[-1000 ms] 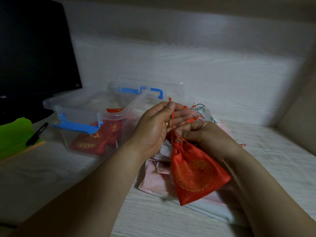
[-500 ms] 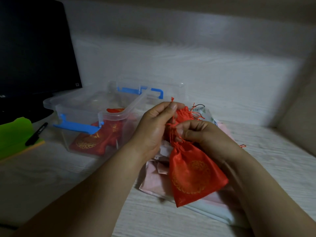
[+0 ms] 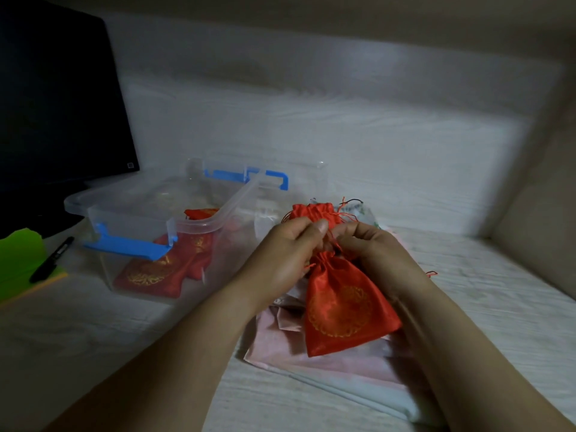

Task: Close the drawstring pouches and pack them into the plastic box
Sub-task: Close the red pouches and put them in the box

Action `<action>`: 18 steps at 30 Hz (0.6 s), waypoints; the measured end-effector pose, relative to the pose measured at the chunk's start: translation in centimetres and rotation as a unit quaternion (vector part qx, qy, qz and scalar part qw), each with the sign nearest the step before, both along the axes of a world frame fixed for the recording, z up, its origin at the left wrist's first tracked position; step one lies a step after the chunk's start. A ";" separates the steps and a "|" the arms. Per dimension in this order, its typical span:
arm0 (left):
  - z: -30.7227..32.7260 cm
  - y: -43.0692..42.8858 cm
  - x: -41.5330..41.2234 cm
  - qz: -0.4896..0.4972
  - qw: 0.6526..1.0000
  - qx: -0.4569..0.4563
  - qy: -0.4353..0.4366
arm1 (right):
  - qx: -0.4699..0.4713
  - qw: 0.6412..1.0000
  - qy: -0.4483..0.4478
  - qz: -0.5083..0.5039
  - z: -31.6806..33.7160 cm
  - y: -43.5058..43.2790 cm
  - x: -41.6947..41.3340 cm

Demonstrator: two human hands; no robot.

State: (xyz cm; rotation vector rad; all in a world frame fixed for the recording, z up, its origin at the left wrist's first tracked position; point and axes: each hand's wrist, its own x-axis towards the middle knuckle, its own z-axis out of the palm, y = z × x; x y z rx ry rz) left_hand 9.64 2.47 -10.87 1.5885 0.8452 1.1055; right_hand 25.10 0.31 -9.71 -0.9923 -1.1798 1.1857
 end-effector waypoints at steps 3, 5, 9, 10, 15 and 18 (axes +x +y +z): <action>-0.1 0.0 -0.1 0.026 0.997 0.041 0.052 | 0.032 0.998 -0.048 -0.020 0.2 -0.5 -0.4; -0.1 0.1 -0.2 0.028 0.997 0.050 0.058 | 0.031 0.999 -0.039 -0.016 0.2 -0.5 -0.3; -0.1 0.8 -0.4 0.006 0.996 -0.067 -0.061 | -0.020 0.998 0.024 0.052 -0.2 -0.2 0.5; -0.2 0.9 -0.5 0.008 0.994 -0.082 -0.077 | -0.041 0.995 0.031 0.084 -0.3 0.0 0.6; -0.1 1.0 -0.4 0.037 0.988 -0.100 -0.113 | -0.113 0.982 0.004 0.151 -0.2 -0.3 0.6; -0.4 1.5 -0.4 0.092 0.971 -0.123 -0.183 | -0.127 0.985 0.066 0.096 -0.2 0.2 0.4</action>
